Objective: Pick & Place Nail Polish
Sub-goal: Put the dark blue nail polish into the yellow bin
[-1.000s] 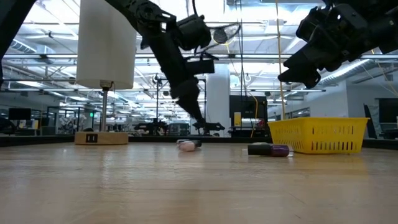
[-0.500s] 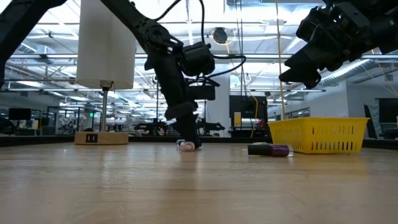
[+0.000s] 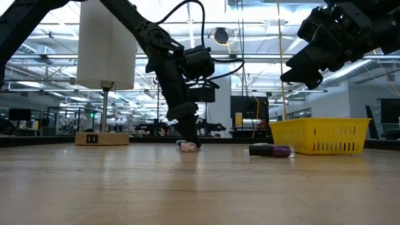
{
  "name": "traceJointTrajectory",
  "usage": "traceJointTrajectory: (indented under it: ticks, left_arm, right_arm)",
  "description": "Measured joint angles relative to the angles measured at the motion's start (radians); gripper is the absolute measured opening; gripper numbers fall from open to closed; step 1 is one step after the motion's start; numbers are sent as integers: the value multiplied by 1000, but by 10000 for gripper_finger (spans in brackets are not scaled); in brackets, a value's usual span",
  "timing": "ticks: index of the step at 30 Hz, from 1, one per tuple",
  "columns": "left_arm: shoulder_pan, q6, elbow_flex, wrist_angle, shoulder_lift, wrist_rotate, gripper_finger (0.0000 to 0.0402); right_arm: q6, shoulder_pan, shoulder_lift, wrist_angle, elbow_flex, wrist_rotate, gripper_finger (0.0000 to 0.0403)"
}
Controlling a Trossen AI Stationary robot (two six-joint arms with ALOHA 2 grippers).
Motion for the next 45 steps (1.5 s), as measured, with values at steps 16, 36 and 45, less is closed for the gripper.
traceJointTrajectory:
  ticks: [16,36,45]
  left_arm:
    - [-5,-102,-2,13,2,-42,36]
    - [-100,-114,-3,376,-230,93,35]
    - [-138,-131,-7,736,-221,148,35]
  right_arm:
    - [18,0,0,0,0,0,212]
    - [26,-1,0,-59,0,5,212]
    - [10,-1,0,-68,-2,74,212]
